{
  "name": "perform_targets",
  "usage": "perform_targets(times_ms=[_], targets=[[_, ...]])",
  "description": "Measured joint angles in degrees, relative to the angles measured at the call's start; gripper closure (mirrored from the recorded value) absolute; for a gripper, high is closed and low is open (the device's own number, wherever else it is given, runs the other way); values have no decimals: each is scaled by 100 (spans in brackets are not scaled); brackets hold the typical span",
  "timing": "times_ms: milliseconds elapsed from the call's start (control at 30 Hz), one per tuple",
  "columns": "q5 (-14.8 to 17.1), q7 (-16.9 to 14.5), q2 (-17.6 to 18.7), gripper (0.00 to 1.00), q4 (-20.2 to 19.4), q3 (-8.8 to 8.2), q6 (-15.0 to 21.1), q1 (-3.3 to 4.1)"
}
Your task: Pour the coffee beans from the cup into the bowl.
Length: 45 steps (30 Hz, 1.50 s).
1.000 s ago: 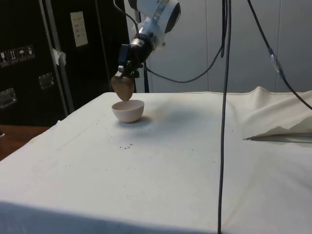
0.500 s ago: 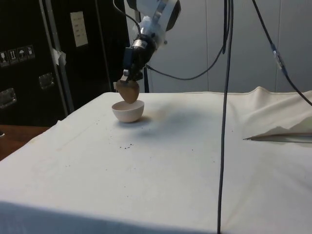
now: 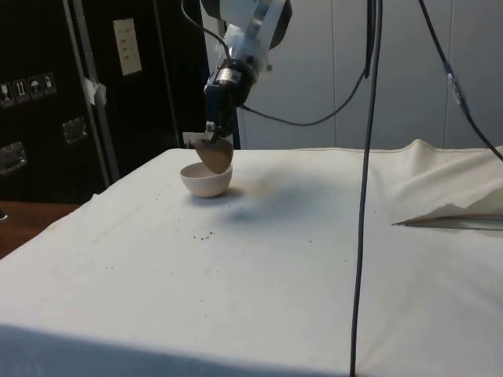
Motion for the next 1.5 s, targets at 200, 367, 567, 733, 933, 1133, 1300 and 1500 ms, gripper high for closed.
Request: perform_targets(times_ms=[200,367,567,733,933,1133,1300,1500], targets=[[-212,-17,-166,100,-183,143,304,17],[-367,-23,-269,100,-304,264,556,23],[-533,-23,-372,100,-430,390,808,23],[-676,-23,-476,100,-550,521,1060,23],[-825,-23,-590,100,-699,676,1369,23],[-1003,11,-705,100,-831,842,1673,23],[-1106,29,-768,100,-917,945,1874,23],[-1312,132,-922,100,-1083,1175,2275,23]])
